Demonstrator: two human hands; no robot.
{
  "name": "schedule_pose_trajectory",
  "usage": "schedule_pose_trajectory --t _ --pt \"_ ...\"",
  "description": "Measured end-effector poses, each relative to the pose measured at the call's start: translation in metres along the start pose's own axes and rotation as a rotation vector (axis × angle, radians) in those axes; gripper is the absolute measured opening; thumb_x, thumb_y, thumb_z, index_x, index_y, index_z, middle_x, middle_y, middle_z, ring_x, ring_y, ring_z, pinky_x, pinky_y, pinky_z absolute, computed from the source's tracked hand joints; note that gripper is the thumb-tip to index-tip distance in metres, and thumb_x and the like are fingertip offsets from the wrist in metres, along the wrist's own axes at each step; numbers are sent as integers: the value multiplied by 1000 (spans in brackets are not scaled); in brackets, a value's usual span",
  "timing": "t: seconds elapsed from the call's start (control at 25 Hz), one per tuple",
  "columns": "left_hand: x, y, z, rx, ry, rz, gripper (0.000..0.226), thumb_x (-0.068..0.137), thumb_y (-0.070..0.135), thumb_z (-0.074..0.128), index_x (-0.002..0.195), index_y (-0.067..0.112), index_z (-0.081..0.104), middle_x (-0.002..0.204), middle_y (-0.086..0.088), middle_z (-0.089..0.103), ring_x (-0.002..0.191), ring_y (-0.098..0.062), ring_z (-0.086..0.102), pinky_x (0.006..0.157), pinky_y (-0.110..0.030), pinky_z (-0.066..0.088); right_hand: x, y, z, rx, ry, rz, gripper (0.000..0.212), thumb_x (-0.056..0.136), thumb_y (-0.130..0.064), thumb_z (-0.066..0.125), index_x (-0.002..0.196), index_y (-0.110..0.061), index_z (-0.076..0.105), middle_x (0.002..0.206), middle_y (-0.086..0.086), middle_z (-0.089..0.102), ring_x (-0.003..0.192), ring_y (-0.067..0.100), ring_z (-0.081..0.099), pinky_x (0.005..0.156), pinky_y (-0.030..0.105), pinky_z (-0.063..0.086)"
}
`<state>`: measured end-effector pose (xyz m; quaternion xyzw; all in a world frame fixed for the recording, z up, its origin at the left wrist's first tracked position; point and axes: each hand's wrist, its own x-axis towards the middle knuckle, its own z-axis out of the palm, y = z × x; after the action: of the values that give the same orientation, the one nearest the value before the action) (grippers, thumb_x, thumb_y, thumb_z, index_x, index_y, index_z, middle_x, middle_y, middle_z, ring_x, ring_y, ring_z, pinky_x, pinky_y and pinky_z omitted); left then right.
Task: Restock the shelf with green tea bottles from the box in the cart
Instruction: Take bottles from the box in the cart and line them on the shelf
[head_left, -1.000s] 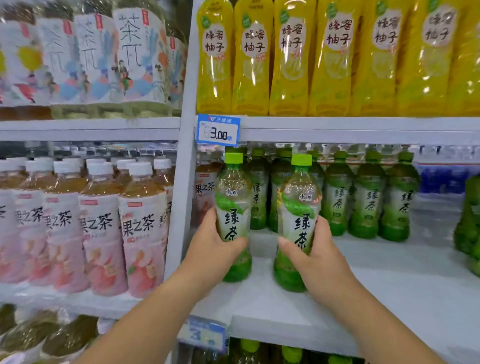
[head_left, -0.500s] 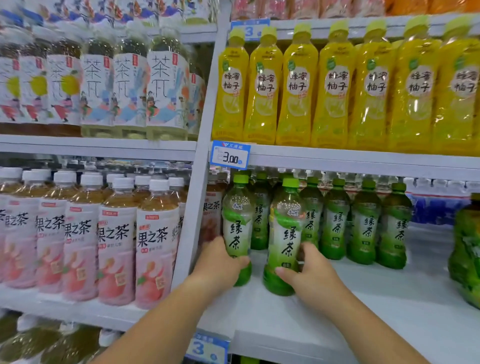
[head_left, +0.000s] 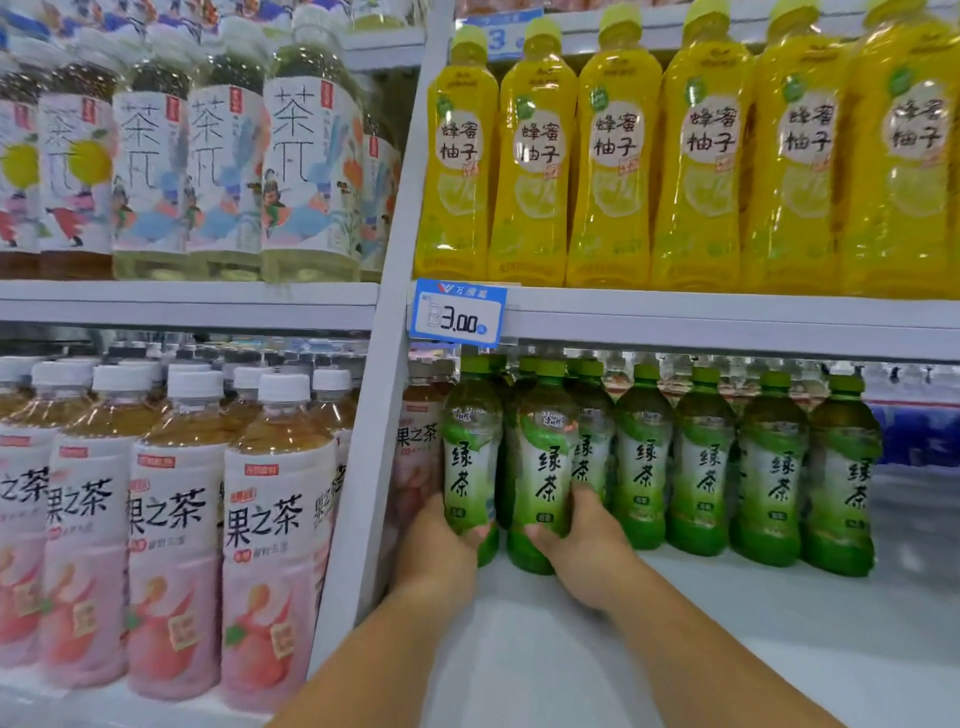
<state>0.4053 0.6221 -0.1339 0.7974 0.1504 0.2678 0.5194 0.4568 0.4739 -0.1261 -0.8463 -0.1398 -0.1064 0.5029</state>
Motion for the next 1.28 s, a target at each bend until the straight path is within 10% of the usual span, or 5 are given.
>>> schedule_pose_trajectory --t 0.28,0.52,1.28 --pt "7 -7 5 31 75 -63 28 82 36 78 102 18 71 99 -2 74 90 -26 67 74 -28 47 -4 13 8 18 -11 -33 39 85 -25 75 110 -40 49 95 -25 57 86 -1 54 68 12 38" --pt "2 -7 2 140 75 -54 27 78 25 78 102 19 69 103 -6 72 98 -31 67 87 -41 55 -9 5 11 -56 46 20 36 80 -35 80 112 -28 64 105 -9 69 97 14 64 87 30 50" --pt "9 -6 4 197 62 -47 32 79 28 79 109 20 68 109 -5 72 103 -30 66 91 -41 54 -6 11 9 0 8 8 44 80 -33 81 120 -28 62 110 -14 68 101 8 64 91 28 49"
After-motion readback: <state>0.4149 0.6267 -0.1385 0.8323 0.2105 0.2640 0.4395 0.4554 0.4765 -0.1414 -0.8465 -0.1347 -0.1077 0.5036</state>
